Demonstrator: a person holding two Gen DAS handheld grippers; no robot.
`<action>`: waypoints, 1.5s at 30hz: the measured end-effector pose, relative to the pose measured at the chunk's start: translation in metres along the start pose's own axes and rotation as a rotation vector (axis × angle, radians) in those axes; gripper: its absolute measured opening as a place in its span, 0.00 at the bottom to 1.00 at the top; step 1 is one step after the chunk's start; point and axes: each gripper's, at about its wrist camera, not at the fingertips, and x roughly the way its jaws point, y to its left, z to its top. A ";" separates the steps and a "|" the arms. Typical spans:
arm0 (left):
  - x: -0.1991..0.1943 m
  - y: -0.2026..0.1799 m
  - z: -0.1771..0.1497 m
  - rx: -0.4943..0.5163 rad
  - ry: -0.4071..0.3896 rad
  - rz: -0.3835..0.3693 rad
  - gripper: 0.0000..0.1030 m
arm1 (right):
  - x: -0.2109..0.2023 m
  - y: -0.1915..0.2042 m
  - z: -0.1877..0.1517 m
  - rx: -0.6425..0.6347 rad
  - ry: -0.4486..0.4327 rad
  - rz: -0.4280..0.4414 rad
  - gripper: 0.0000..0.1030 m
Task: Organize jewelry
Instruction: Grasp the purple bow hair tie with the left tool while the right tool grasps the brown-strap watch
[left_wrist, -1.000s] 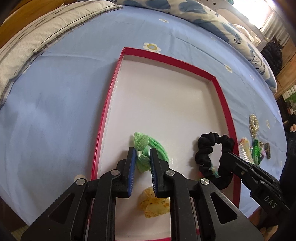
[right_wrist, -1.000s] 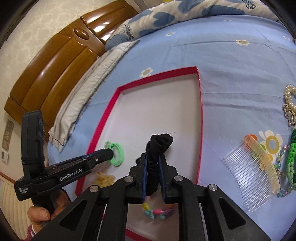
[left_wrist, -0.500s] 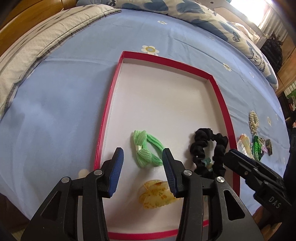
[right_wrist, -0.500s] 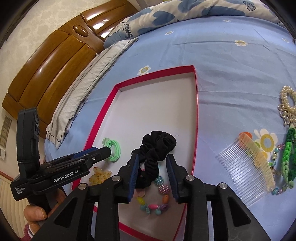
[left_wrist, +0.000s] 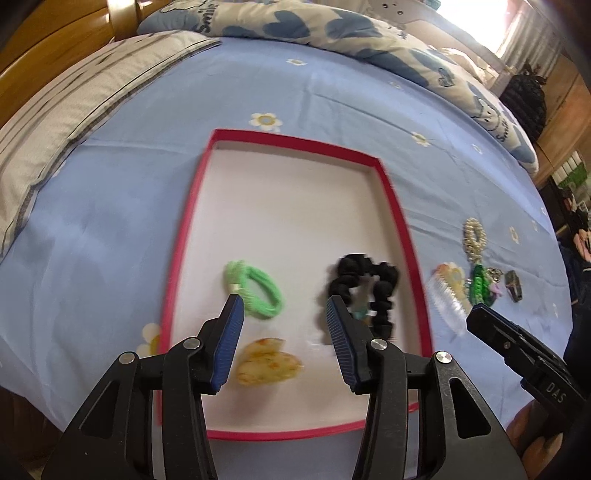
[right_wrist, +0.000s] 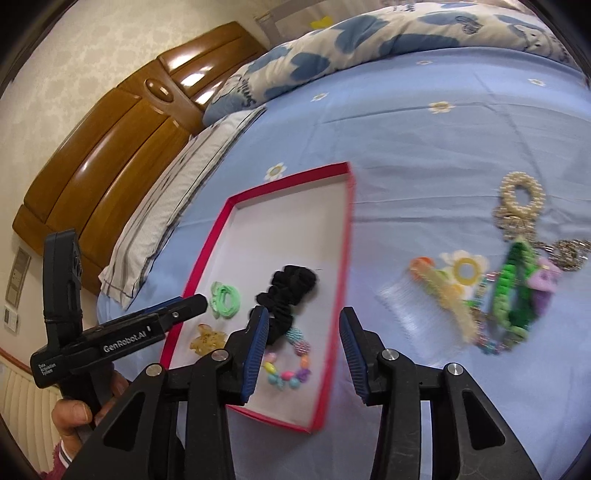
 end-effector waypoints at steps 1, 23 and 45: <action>0.000 -0.005 0.000 0.008 0.001 -0.007 0.44 | -0.003 -0.002 -0.001 0.004 -0.004 -0.006 0.42; 0.015 -0.138 -0.007 0.238 0.043 -0.123 0.44 | -0.103 -0.140 -0.018 0.235 -0.156 -0.199 0.42; 0.080 -0.267 -0.004 0.465 0.129 -0.247 0.44 | -0.089 -0.215 0.022 0.251 -0.149 -0.289 0.41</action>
